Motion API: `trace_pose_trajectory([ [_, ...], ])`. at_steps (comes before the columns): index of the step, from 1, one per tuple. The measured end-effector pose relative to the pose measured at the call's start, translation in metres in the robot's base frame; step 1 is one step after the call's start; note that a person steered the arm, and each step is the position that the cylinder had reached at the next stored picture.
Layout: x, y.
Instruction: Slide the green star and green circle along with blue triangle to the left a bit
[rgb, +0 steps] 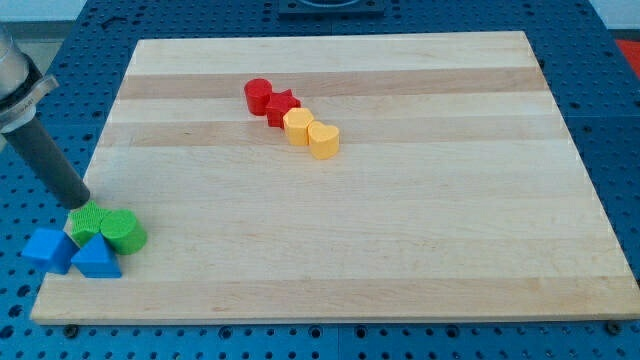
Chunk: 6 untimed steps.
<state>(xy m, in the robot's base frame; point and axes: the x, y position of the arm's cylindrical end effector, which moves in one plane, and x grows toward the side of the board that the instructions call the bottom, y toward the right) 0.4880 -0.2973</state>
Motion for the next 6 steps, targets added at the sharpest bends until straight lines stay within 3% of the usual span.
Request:
trace_pose_trajectory([
  [4,0.004,0.010],
  [6,0.026,0.014],
])
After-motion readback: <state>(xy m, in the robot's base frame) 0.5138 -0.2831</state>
